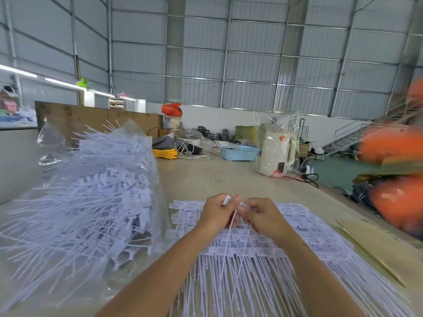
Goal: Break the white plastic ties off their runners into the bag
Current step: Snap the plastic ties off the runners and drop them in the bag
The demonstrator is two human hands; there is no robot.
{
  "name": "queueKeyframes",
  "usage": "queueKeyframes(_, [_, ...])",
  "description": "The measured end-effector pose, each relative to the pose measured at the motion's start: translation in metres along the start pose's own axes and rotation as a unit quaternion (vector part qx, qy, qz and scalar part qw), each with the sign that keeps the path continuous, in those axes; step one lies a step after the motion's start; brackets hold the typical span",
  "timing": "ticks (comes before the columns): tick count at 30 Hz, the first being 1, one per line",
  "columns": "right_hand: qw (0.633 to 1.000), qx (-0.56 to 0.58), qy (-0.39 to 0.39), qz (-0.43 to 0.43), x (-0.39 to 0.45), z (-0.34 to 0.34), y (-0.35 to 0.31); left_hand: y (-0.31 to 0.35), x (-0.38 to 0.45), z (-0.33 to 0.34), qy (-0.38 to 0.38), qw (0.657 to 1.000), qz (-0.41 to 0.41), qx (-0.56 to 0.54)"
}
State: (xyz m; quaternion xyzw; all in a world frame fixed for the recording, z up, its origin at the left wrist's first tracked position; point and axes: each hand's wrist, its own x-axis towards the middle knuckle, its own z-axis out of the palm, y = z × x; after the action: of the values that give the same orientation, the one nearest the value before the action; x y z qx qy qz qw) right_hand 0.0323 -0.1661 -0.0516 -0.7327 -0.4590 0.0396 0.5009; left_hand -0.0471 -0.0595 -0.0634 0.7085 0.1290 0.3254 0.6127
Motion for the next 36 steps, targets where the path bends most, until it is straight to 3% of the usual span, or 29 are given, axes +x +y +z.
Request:
queueKeyframes(6, [0.985,-0.13,0.061,-0.094,0.003,0.005,-0.002,0.007,0.005,0.004,0.063,0.998,-0.007,0.002])
queueKeyframes(10, [0.925,-0.302,0.128,-0.191,-0.002,0.001,-0.01,0.0,0.009,-0.004,0.101,0.993,-0.062,0.005])
queueKeyframes(12, [0.908,-0.236,0.25,-0.239,-0.004,-0.013,-0.017,-0.005,0.014,-0.024,0.158,0.984,-0.085,-0.009])
queueKeyframes(14, [0.916,-0.064,0.356,-0.176,-0.004,-0.033,-0.021,-0.004,0.017,-0.04,0.197,0.977,-0.068,-0.041])
queueKeyframes(16, [0.912,0.245,0.324,-0.047,-0.002,-0.048,-0.02,0.001,0.016,-0.036,0.181,0.982,-0.024,-0.048])
queueKeyframes(18, [0.865,0.442,0.237,0.028,-0.002,-0.05,-0.02,0.005,0.011,-0.018,0.125,0.992,0.005,-0.031])
queueKeyframes(20, [0.892,0.414,0.178,0.04,-0.002,-0.039,-0.02,0.006,0.006,0.0,0.07,0.997,-0.001,-0.034])
queueKeyframes(22, [0.947,0.286,0.147,0.012,-0.002,-0.021,-0.023,0.008,0.002,0.01,0.023,0.996,-0.023,-0.08])
queueKeyframes(24, [0.978,0.14,0.149,-0.036,-0.001,-0.008,-0.023,0.011,0.0,0.013,-0.008,0.993,-0.036,-0.11])
queueKeyframes(29, [0.981,0.025,0.167,-0.094,0.0,-0.004,-0.017,0.01,-0.003,0.015,-0.067,0.996,-0.011,-0.057])
queueKeyframes(36, [0.984,0.069,0.147,-0.074,0.0,0.003,-0.017,0.011,-0.011,0.016,-0.078,0.987,0.12,0.067])
